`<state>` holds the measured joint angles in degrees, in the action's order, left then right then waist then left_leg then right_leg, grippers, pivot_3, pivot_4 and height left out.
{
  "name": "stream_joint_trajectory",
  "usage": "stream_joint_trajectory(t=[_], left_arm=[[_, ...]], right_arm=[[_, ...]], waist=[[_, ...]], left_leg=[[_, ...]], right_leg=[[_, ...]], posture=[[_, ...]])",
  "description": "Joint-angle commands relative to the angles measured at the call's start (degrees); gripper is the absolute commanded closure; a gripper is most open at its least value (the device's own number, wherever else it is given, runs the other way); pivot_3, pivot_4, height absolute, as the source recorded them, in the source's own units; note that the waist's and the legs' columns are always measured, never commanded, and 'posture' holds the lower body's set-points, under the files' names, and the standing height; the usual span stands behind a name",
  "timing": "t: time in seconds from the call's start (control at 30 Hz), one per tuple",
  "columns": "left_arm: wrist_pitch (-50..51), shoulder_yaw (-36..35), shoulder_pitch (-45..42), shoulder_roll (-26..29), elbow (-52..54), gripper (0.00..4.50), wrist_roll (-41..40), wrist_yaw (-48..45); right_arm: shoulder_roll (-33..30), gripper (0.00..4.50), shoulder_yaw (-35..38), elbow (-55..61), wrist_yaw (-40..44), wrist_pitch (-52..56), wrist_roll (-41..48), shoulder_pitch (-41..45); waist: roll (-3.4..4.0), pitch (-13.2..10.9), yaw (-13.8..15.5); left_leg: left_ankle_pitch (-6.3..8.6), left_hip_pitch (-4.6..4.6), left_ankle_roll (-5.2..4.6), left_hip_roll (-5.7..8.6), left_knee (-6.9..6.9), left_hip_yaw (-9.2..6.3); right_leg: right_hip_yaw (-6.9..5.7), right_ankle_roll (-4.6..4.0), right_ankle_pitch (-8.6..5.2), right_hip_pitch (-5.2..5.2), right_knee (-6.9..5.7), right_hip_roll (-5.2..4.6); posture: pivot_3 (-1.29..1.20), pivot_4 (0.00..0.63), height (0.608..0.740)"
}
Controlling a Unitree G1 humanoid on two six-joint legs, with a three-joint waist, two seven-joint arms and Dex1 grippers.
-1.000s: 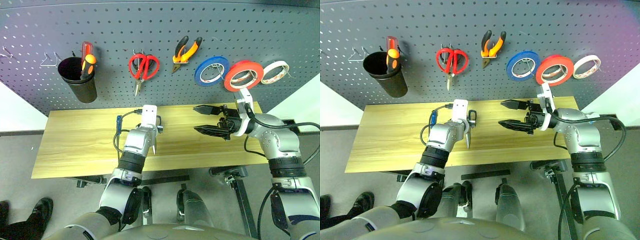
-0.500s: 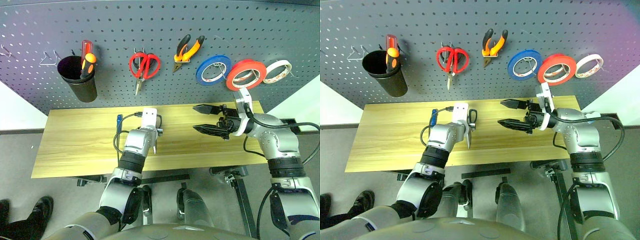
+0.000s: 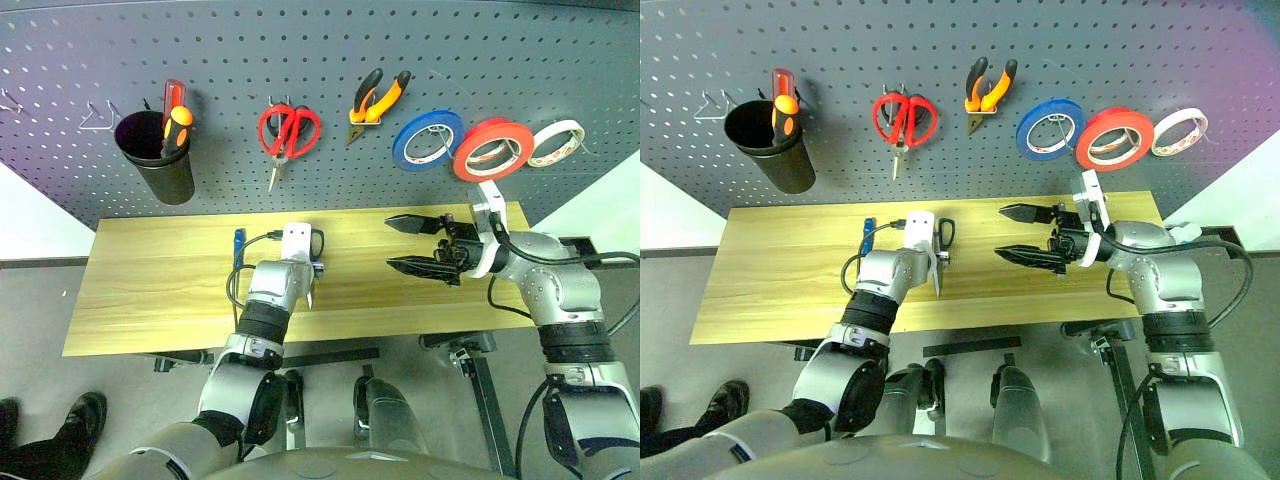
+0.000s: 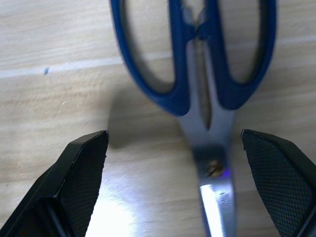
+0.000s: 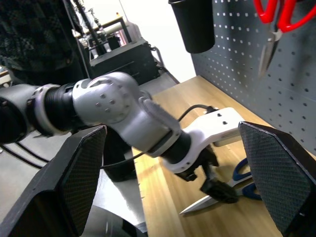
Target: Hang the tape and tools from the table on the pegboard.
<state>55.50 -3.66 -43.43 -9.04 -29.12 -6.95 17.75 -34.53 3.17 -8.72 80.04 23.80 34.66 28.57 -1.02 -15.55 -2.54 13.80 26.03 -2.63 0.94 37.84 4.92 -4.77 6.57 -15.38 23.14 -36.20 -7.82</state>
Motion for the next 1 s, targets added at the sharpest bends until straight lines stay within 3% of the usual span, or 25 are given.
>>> stream_joint_trajectory(t=[0.03, 0.83, 1.0], left_arm=[[-0.87, -0.76, -2.35, -5.4, -0.71, 0.0, -1.22, 0.21], [-0.29, -0.87, -2.54, -6.8, -3.5, 0.0, -4.51, 0.72], [-0.12, -0.47, -3.05, -6.95, -4.69, 1.41, -4.87, 0.47]], right_arm=[[-1.15, 0.02, 1.9, 2.76, 0.3, 0.26, 1.55, -0.56], [-4.46, 0.02, 1.56, 3.41, 2.51, -1.73, 0.51, -1.59], [-4.38, 0.0, 1.65, 3.68, 2.18, -1.45, 0.7, -1.58]], waist=[[0.0, 0.0, -0.01], [0.07, -0.2, -0.02], [0.08, -0.21, 0.01]], left_leg=[[0.0, 0.0, 0.0, 0.0, 0.0, 0.0], [0.01, 0.0, -0.02, 0.0, 0.0, 0.01], [0.01, 0.0, -0.02, 0.0, 0.01, 0.01]], right_leg=[[0.0, 0.0, 0.0, 0.0, 0.0, 0.0], [0.0, 0.01, 0.01, 0.0, 0.02, -0.03], [0.0, 0.01, 0.01, -0.01, 0.02, -0.05]], posture=[[-0.24, 0.285, 0.74], [-0.25, 0.299, 0.74], [-0.26, 0.3, 0.74]])
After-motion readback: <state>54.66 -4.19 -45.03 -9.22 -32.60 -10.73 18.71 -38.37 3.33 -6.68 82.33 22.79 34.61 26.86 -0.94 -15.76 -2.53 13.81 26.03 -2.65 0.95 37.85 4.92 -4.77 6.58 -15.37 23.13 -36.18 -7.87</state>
